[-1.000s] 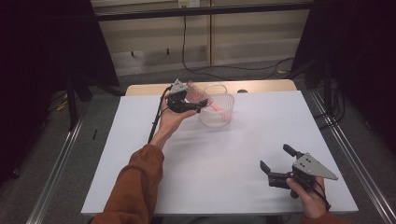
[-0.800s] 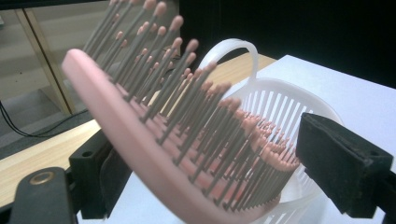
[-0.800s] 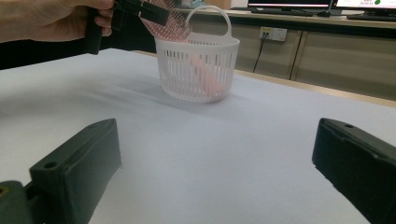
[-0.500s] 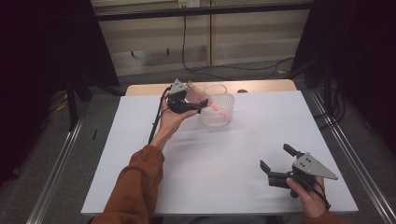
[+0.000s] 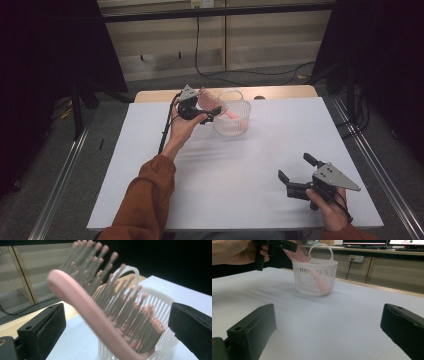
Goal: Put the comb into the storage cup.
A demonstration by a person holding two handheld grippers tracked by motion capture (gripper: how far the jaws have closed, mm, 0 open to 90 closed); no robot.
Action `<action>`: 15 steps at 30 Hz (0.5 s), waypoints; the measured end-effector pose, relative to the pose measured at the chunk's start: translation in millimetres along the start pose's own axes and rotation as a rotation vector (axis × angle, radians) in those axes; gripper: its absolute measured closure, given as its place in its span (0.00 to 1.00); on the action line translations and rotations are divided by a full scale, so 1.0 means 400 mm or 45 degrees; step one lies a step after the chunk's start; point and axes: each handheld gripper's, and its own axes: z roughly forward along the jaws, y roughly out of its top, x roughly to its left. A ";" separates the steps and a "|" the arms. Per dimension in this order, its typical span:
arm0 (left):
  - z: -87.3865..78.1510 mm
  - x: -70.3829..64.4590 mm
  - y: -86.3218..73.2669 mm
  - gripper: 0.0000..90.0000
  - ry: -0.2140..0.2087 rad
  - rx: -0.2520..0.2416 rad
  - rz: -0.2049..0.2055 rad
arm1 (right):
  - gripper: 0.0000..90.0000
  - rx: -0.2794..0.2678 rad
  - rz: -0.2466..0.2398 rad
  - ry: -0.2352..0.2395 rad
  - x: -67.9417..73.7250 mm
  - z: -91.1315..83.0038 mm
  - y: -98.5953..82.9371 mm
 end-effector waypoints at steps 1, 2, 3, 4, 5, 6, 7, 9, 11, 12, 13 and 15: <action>-0.003 0.000 0.000 0.01 -0.005 -0.013 0.008 | 0.00 -0.001 -0.002 -0.003 -0.001 0.000 0.000; -0.004 0.001 0.002 0.01 -0.003 -0.020 0.004 | 0.00 -0.001 -0.002 -0.004 -0.001 0.001 0.001; -0.006 0.001 0.002 0.02 -0.005 -0.021 0.003 | 0.00 0.001 -0.003 -0.005 -0.001 0.002 0.001; -0.007 0.002 0.002 0.02 -0.010 -0.017 0.012 | 0.00 0.001 0.001 -0.004 -0.001 0.003 0.001; -0.009 0.002 0.002 0.02 -0.003 -0.015 0.015 | 0.00 0.002 0.003 -0.005 0.000 0.004 0.001; -0.013 0.000 0.002 0.02 0.009 -0.021 0.015 | 0.00 0.001 0.001 -0.003 -0.001 0.004 0.001; -0.016 0.001 0.002 0.02 0.004 -0.027 0.013 | 0.00 0.000 0.004 -0.004 0.000 0.005 0.002; -0.026 -0.002 0.002 0.02 0.017 -0.029 0.011 | 0.00 -0.002 0.004 -0.005 0.000 0.007 0.002; -0.032 -0.004 0.000 0.02 0.034 -0.027 0.025 | 0.00 -0.003 0.003 0.001 0.000 0.009 0.002; -0.034 -0.003 0.000 0.02 0.030 -0.020 0.030 | 0.00 -0.001 0.002 0.004 0.001 0.009 0.002; -0.037 -0.003 -0.001 0.02 0.041 -0.020 0.034 | 0.00 0.003 0.000 0.004 0.001 0.009 0.003; -0.046 -0.002 -0.002 0.02 0.051 -0.029 0.027 | 0.00 -0.001 0.001 0.002 0.002 0.009 0.003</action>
